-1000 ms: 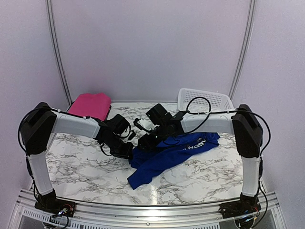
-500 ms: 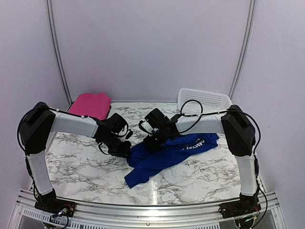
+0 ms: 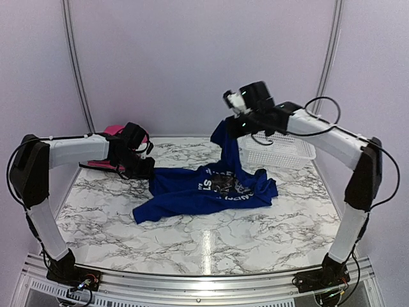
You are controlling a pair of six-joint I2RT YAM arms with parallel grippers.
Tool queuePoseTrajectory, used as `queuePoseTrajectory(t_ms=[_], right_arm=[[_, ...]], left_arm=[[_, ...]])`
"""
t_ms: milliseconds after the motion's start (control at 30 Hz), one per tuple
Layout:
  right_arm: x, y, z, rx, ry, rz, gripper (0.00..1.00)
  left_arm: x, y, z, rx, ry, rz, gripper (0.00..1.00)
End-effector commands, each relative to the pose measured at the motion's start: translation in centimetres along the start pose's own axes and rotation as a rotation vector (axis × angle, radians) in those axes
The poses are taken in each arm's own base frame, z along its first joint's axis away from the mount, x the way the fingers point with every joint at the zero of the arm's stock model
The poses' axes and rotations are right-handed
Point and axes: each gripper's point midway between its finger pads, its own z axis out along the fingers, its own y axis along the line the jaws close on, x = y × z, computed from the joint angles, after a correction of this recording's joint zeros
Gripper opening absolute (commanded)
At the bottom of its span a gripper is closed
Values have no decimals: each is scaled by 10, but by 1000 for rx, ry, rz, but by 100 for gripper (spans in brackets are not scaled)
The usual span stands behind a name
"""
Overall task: Fold and stack the mixed laundry pile
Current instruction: Pick up the crumpled T-shirt from the center of the board, then flatten out the crumpled T-shirt at the center of the board.
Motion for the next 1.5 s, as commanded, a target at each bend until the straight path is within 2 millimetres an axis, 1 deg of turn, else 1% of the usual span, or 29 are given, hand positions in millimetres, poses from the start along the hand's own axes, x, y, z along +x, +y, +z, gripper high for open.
queuePoseTrajectory(t_ms=[0,33,133,200,267,300,367,400,433,467,500,567,633,700,767,800,833,867,933,1000,1067,1100,1200,1333,1367,1467], right_arm=[[-57,-62,-83,60,-176,93,0],[-63,-71,-102,74,-207,100,0],[-64,-96,-142,114,-260,121,0],[-52,-112,-163,149,-270,145,0],[-34,-126,-180,182,-266,172,0],[-24,-127,-187,177,-266,178,0],[-1,-121,-198,136,-268,186,0],[11,-112,-200,90,-260,187,0],[24,-101,-201,36,-248,191,0],[36,-91,-201,-18,-233,199,0],[51,-81,-200,-68,-212,213,0],[82,-62,-193,-173,-156,249,0],[116,-42,-182,-288,-64,317,0],[153,-30,-170,-335,56,432,0],[190,-23,-162,-352,151,523,0],[211,-24,-159,-328,204,557,0],[229,-26,-157,-296,248,579,0],[245,-27,-156,-276,280,592,0],[254,-29,-157,-252,296,604,0],[251,-30,-157,-251,287,604,0],[249,-33,-155,-238,286,602,0],[247,-33,-155,-236,286,600,0],[240,-36,-155,-224,275,590,0],[233,-39,-156,-213,256,578,0],[234,-39,-156,-212,259,578,0],[232,-40,-155,-212,261,574,0]], left_arm=[[-45,19,-58,-145,-137,80,0],[-50,22,-68,-169,-157,94,0],[-58,31,-101,-239,-236,117,0],[-53,36,-116,-264,-273,125,0],[-39,42,-120,-277,-268,148,0],[-30,42,-119,-263,-254,175,0],[-5,42,-112,-223,-218,218,0],[14,44,-104,-197,-187,231,0],[28,42,-101,-162,-172,246,1],[39,37,-101,-121,-163,272,12],[52,31,-101,-73,-148,294,27],[67,23,-108,-24,-160,324,53],[72,16,-117,18,-191,328,69],[73,14,-123,34,-215,314,78],[75,15,-121,36,-209,297,80],[76,15,-118,38,-201,295,80],[78,16,-111,37,-175,293,80],[78,15,-105,43,-153,292,79],[81,11,-92,70,-97,283,77],[85,7,-77,94,-33,273,72],[91,10,-64,80,36,262,65],[93,14,-59,63,64,256,64],[104,26,-49,3,149,231,62],[113,34,-40,-31,208,187,63],[115,32,-37,-18,225,179,62],[128,21,-28,49,308,163,42]])
